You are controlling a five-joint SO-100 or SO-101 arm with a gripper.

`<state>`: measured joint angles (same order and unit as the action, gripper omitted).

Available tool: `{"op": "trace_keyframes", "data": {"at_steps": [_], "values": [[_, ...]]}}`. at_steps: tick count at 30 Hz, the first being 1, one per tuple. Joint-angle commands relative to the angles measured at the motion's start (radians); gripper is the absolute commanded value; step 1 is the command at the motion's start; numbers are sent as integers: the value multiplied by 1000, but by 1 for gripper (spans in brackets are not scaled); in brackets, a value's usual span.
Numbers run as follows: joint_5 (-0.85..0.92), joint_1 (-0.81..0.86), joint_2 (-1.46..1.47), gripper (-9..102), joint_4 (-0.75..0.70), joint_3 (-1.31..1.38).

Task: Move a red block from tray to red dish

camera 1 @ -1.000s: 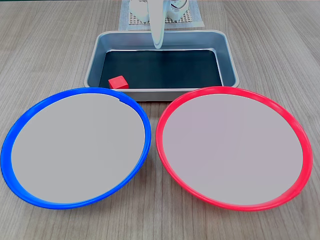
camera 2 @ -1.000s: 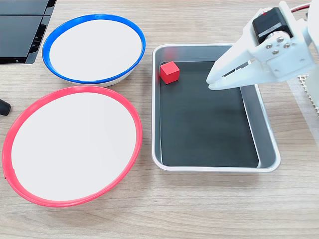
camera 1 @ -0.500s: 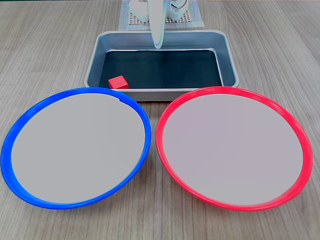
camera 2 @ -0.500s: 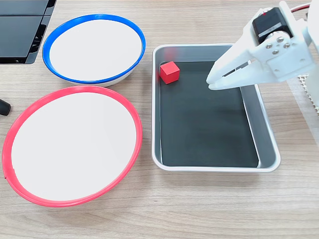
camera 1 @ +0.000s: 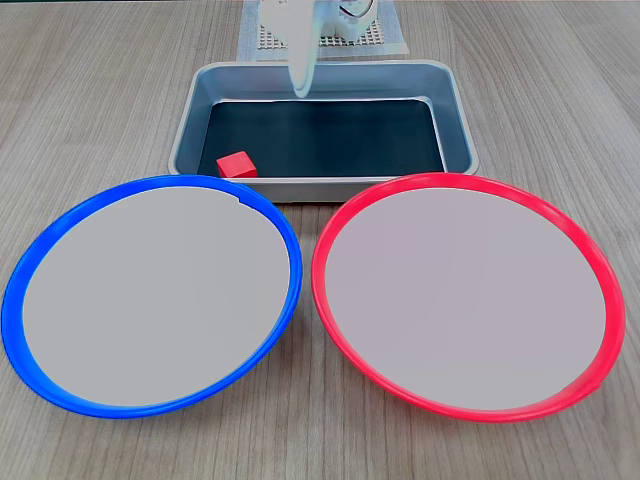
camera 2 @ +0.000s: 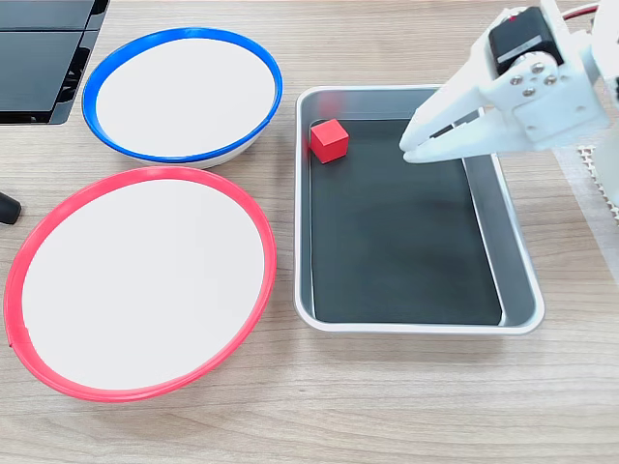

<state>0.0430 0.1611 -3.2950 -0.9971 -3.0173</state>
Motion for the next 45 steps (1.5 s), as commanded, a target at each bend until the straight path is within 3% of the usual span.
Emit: {"op": "trace_keyframes", "data": {"at_steps": [1,3,7,13,21,30,45], "values": [[422,31,140,0,6,91],[588,64,299,0,-11,195],[623,132,629,3,-87,491],[684,77,1161,0,-155,963],[752,92,1644,4,-141,1256],[914,137,1775,10,-215,1290],[954,155,1801,18,-196,1262]]}}
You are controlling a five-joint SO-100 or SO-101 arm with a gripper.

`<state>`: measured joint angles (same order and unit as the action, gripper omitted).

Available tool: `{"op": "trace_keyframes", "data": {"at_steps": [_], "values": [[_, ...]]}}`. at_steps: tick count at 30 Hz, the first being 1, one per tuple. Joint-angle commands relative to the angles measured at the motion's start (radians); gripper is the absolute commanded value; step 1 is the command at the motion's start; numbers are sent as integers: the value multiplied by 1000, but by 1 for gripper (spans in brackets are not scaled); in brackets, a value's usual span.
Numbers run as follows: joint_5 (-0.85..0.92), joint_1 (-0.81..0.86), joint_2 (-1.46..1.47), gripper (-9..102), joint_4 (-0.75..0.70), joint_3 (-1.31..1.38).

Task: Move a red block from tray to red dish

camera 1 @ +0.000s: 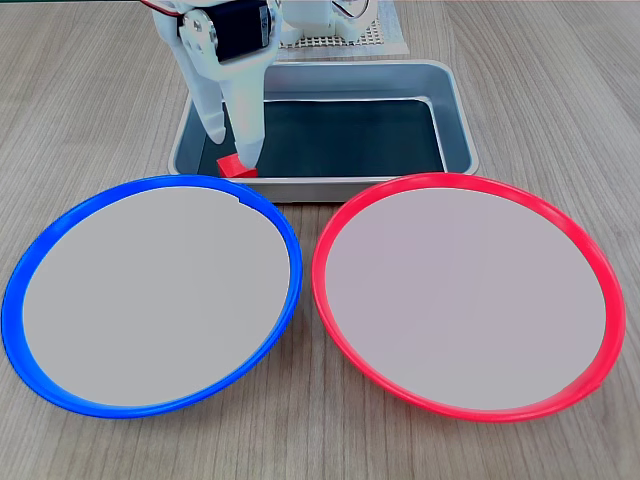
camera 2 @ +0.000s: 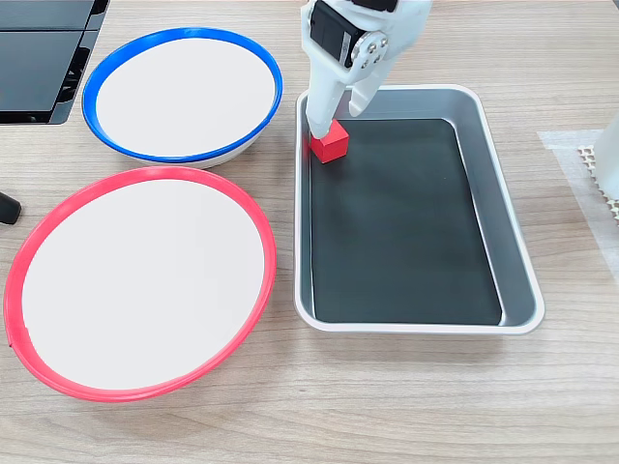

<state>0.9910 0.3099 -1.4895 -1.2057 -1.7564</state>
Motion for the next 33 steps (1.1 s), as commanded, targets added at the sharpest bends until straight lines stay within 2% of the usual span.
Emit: {"op": "trace_keyframes", "data": {"at_steps": [1,19,24,28,33], "values": [[6,6,2,18,20,0],[55,18,86,14,112,-38],[61,6,66,11,97,-64],[61,0,51,0,94,-66],[29,-20,-5,0,15,-11]]}}
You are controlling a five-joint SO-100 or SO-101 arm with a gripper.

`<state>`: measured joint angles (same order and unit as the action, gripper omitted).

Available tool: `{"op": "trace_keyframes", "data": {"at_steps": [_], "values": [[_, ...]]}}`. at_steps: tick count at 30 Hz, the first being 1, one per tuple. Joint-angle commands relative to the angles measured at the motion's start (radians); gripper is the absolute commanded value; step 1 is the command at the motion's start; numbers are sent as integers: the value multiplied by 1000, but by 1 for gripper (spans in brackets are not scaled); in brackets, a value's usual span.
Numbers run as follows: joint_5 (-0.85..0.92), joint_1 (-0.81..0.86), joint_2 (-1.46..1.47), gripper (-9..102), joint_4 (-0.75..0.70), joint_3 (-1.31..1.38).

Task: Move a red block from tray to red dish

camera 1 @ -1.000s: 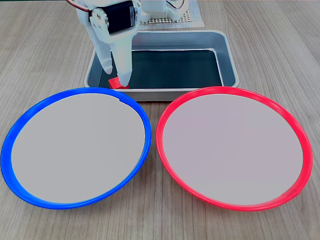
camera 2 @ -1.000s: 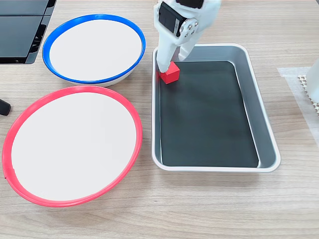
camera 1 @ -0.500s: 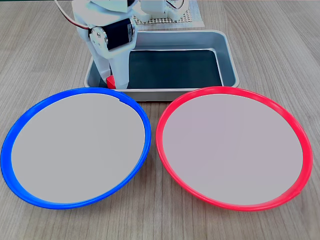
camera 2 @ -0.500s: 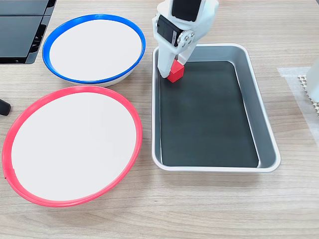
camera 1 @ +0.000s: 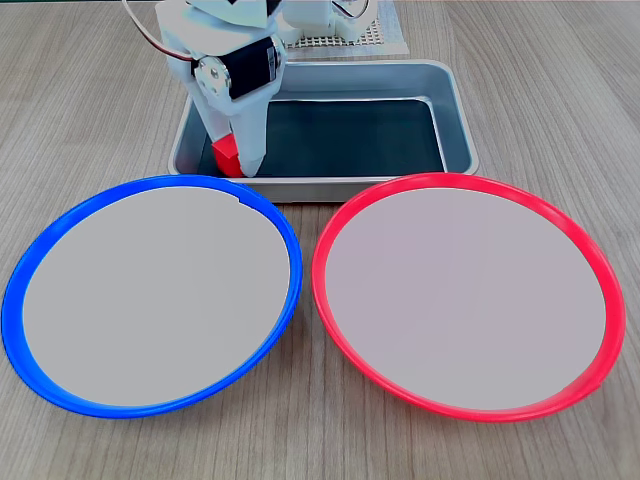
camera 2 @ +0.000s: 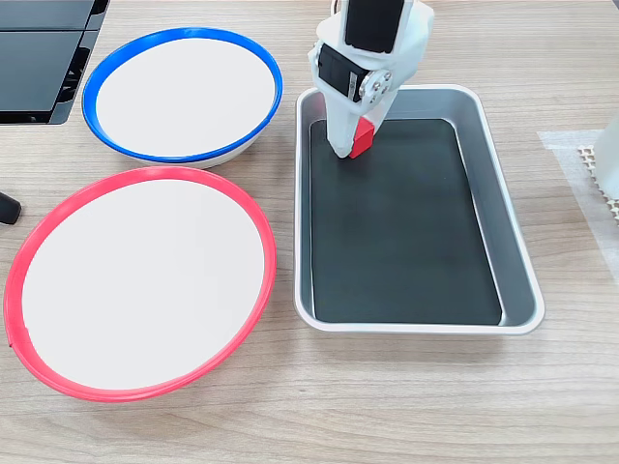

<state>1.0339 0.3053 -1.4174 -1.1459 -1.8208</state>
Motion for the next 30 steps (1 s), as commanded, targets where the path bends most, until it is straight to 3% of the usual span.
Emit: {"op": "trace_keyframes", "data": {"at_steps": [1,7,10,15,26,30], "values": [[-26,-23,-95,0,-83,75],[-169,-115,-195,0,-416,377],[-233,-135,-147,0,-472,612],[-245,-95,49,0,-387,838],[-106,-14,388,0,-172,845],[-100,-14,405,0,-167,877]]}}
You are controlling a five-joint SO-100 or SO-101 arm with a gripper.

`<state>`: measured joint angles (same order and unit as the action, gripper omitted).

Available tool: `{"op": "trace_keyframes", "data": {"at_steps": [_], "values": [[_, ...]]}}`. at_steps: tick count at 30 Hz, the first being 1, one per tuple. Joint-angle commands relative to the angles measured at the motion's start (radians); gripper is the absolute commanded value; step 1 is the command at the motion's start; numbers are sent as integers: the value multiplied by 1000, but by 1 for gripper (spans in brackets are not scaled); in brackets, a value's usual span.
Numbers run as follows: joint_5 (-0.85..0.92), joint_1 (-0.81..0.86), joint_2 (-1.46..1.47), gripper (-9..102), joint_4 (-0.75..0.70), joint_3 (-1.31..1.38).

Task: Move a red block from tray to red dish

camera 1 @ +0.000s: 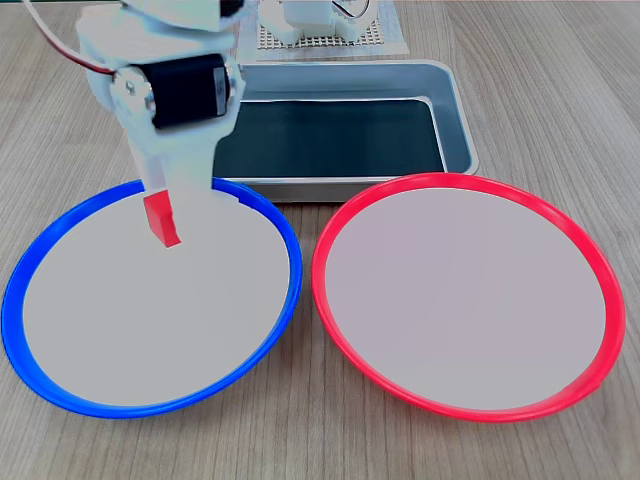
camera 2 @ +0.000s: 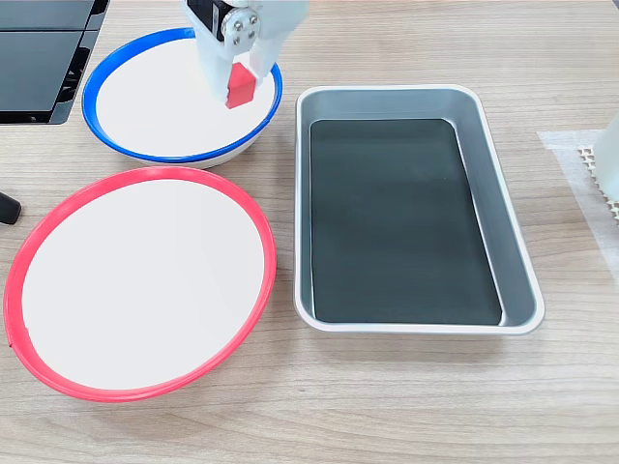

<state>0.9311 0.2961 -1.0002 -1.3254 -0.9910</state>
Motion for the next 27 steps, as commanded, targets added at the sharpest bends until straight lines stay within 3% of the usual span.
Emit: {"op": "trace_keyframes", "data": {"at_steps": [1,16,27], "values": [[0,-11,-21,0,8,52],[-268,-302,-112,0,-193,265],[-270,-446,23,1,61,25]]}}
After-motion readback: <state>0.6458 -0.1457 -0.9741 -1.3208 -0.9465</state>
